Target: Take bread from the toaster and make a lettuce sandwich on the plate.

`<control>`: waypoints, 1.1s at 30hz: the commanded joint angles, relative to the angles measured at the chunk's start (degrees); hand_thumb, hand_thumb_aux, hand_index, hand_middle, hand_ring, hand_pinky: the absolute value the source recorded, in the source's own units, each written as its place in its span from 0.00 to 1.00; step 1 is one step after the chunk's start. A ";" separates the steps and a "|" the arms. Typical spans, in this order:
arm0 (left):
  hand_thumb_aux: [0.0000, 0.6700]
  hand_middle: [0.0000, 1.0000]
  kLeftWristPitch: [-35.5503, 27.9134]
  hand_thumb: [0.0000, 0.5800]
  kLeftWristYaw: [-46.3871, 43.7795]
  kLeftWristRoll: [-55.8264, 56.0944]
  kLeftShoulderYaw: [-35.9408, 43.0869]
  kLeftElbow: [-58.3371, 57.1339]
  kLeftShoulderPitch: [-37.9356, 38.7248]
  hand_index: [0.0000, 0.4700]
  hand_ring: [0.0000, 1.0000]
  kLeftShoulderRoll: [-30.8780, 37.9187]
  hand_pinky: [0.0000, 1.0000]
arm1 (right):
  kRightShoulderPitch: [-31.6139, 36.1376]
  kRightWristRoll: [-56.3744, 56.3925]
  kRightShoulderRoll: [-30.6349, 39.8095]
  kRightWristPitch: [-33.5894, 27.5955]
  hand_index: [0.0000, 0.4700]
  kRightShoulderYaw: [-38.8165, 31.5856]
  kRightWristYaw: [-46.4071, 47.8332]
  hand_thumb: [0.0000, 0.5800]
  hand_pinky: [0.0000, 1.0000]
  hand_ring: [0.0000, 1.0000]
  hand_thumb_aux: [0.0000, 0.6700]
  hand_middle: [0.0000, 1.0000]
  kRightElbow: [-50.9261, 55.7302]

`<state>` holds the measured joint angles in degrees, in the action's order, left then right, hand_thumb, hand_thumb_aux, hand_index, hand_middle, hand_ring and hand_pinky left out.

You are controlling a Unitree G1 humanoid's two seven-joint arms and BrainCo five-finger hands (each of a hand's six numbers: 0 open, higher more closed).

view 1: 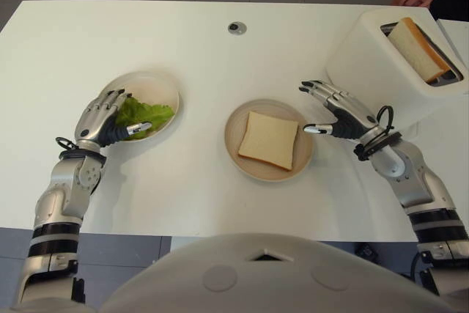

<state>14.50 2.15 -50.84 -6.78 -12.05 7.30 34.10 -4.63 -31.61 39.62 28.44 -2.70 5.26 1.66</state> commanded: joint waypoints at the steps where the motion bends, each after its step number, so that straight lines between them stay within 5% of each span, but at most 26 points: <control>1: 0.54 0.00 -1.96 0.79 -2.14 1.08 3.25 -1.01 -0.12 0.54 0.00 1.84 0.00 | -0.92 0.03 -0.26 -0.08 0.00 -0.29 0.59 0.00 0.00 0.00 0.00 0.00 -1.59; 2: 0.63 0.00 -2.38 0.86 -2.10 1.42 3.60 -0.71 -0.01 0.63 0.00 2.13 0.00 | -1.08 0.14 -0.25 -0.07 0.00 -0.23 0.63 0.00 0.00 0.00 0.00 0.00 -1.83; 3: 1.00 0.00 -2.66 1.00 -1.54 1.65 3.83 -0.54 -0.15 1.00 0.00 2.36 0.00 | -1.30 0.17 -0.25 -0.07 0.00 -0.16 0.62 0.00 0.00 0.00 0.00 0.00 -2.07; 14: 1.00 0.00 3.46 1.00 1.96 13.51 5.49 9.31 -2.40 1.00 0.00 -0.46 0.00 | -1.24 -0.54 -1.48 -0.33 0.00 -0.46 -0.64 0.00 0.00 0.00 0.00 0.00 -1.85; 20: 1.00 0.00 11.29 1.00 -7.37 24.96 17.70 15.41 -7.01 1.00 0.00 -8.25 0.00 | -0.28 -0.43 -1.78 -0.46 0.00 1.13 -2.61 0.00 0.00 0.00 0.00 0.00 -1.95; 27: 1.00 0.00 17.42 1.00 -12.21 23.29 32.82 2.12 -15.17 1.00 0.00 -18.64 0.00 | -1.35 1.28 -0.75 -0.55 0.00 6.04 -3.79 0.00 0.00 0.00 0.00 0.00 -3.20; 33: 1.00 0.00 21.44 1.00 -9.72 21.22 37.72 -14.26 -22.01 1.00 0.00 -25.25 0.00 | -2.58 2.14 -0.73 -0.41 0.00 9.32 -4.70 0.00 0.00 0.00 0.00 0.00 -2.84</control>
<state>35.00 -8.57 -28.48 29.66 -22.10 -13.17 10.43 -6.64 -30.41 38.18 28.12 5.11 0.97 -1.38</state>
